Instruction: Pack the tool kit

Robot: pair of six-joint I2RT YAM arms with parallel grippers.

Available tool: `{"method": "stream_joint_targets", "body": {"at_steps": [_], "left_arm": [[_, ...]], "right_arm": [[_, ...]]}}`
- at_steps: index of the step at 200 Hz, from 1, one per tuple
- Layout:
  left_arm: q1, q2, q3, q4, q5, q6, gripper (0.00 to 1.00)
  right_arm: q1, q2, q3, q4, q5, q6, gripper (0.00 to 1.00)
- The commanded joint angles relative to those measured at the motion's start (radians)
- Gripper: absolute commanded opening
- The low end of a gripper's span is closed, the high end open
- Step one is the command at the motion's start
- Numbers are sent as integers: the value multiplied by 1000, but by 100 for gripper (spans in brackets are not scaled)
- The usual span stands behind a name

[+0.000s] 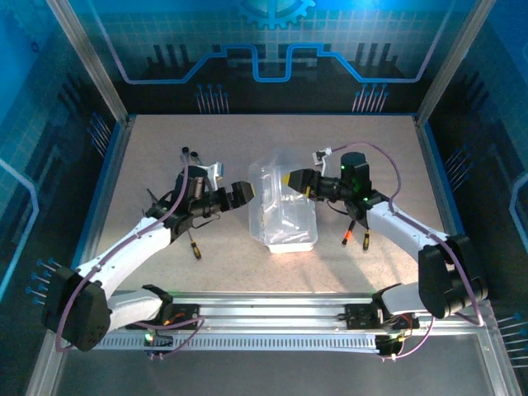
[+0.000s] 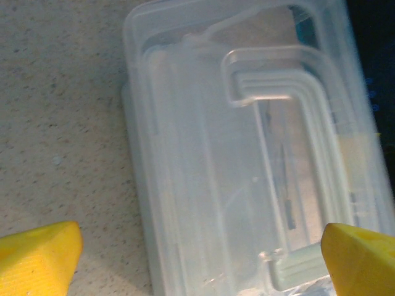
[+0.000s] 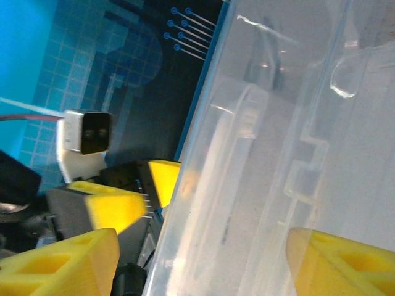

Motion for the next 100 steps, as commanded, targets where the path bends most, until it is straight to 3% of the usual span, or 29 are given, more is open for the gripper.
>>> {"method": "stream_joint_targets", "body": {"at_steps": [1,100], "left_arm": [[18,-48,-22,22,23,-15,99],[43,-170,-106,147,100,-53,99]], "right_arm": [[32,5,65,-51,18,-40,73],[141,86,205,-98,48,-60,72]]}}
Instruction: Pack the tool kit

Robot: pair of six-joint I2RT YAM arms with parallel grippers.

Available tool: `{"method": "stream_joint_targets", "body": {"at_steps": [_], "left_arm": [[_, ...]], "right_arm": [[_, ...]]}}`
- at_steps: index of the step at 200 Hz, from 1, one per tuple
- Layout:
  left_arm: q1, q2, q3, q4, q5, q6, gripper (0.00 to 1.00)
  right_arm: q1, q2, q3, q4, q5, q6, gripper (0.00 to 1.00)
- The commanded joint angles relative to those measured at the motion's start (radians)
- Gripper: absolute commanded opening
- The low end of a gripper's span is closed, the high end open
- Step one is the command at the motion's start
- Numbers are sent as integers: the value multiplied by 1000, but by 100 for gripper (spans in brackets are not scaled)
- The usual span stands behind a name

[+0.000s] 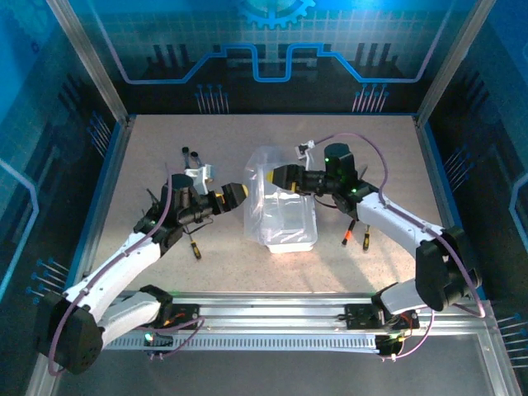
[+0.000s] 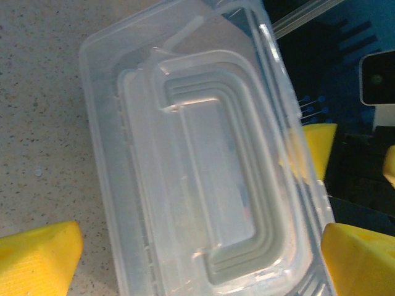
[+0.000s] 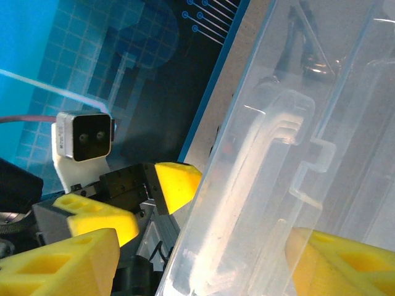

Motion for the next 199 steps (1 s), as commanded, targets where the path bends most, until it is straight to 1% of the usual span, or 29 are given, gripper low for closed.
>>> {"method": "stream_joint_targets", "body": {"at_steps": [1,31,95,119,129,199], "left_arm": [[10,-14,-11,47,47,-15,99],[10,-2,-9,47,75,-22,99],[10,-16,6,-1,66,4,99],[10,-18,6,-10,67,5,99],[10,-20,8,-12,69,7,99],[10,-21,47,-65,77,10,99]], "right_arm": [[32,24,57,-4,3,-24,72],[56,56,88,11,1,-15,72],[96,104,123,37,-5,10,71],[98,115,120,72,-12,49,71],[100,117,120,116,-17,67,71],[89,113,111,211,-38,168,70]]}}
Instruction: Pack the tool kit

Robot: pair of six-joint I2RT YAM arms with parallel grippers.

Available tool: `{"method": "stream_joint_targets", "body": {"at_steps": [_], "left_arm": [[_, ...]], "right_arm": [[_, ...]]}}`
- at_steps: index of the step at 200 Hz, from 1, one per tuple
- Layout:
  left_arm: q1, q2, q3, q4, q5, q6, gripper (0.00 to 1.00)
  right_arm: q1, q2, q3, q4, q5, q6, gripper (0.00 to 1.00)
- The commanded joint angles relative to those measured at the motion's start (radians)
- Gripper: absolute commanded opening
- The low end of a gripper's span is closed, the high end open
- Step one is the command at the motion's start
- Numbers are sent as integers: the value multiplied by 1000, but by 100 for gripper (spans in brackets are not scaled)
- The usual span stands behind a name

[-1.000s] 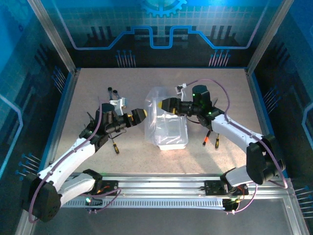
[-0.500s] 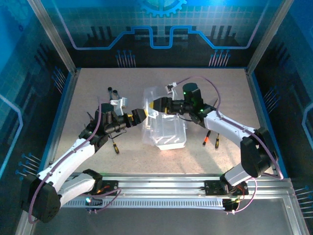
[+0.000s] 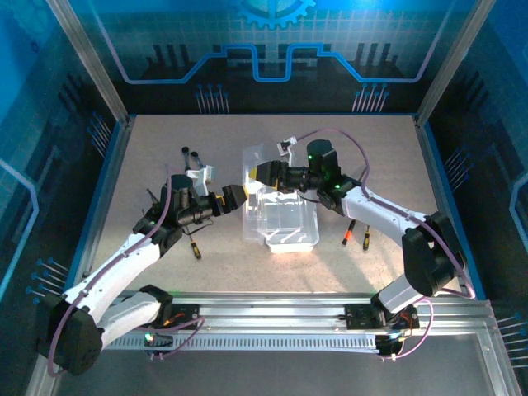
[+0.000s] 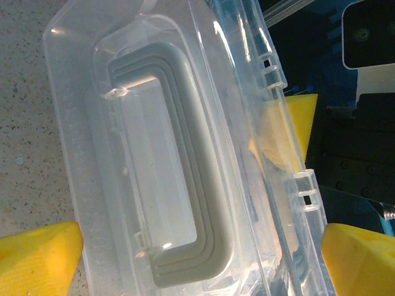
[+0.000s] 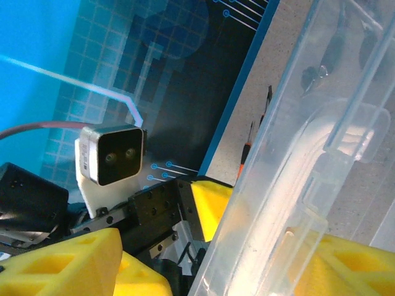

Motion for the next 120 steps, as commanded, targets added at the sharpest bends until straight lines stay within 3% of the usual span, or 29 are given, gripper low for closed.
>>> {"method": "stream_joint_targets", "body": {"at_steps": [1,62,120], "left_arm": [[10,-16,46,-41,32,21,99],[8,-10,84,-71,35,15,99],[8,43,151,-154,49,39,99]], "right_arm": [[4,4,22,104,-26,49,70],[-23,46,-9,257,-75,170,69],[-80,-35,17,-17,-41,-13,70]]}}
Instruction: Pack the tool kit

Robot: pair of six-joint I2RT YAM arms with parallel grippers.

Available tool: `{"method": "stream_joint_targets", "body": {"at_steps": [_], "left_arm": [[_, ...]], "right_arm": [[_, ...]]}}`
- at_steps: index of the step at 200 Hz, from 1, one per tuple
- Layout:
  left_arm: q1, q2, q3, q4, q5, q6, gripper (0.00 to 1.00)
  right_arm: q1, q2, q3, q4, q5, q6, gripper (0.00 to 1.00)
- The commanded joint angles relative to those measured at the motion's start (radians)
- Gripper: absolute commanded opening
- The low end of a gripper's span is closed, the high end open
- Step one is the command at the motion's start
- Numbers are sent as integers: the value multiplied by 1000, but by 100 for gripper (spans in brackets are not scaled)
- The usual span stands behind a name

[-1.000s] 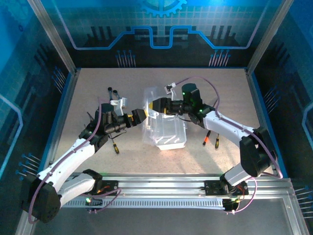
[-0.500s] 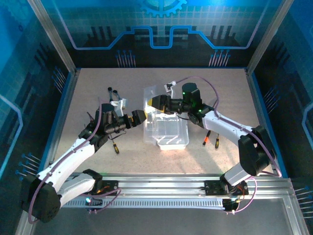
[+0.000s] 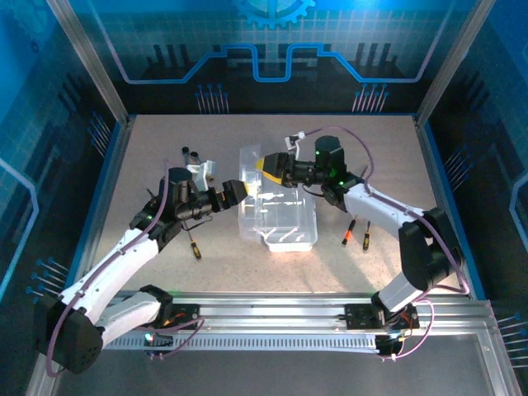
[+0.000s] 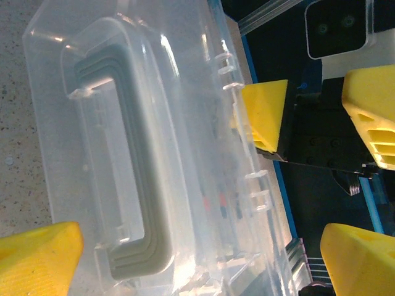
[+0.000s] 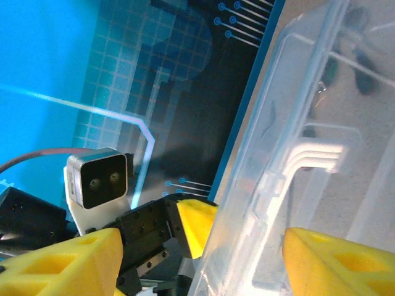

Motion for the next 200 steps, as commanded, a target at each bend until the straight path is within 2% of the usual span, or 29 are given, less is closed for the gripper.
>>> {"method": "stream_joint_targets", "body": {"at_steps": [1,23,38,71,98,118,148,175,200], "left_arm": [[8,26,47,-48,31,32,99],[8,49,72,-82,24,40,99],[7,65,119,-165,-29,71,99],[-11,127,278,-396,-187,147,99],[-59,232,472,-577,-295,203,99],[-101,307,589,-651,-359,220,99],[-181,424,739,-764,-497,240,99],[-220,518,823,-835,-584,251,99],[-241,583,864,-866,-609,260,99]], "right_arm": [[-5,-56,26,-99,3,-97,70],[-21,-89,23,-185,22,-154,71],[-47,-133,21,-288,60,-229,71],[-127,-254,9,-555,238,-424,74],[-195,-325,-52,-680,388,-507,76],[-232,-360,-122,-708,457,-530,76],[-264,-367,-217,-714,487,-564,76],[-276,-361,-274,-679,465,-567,76],[-284,-350,-306,-645,438,-568,76]]}}
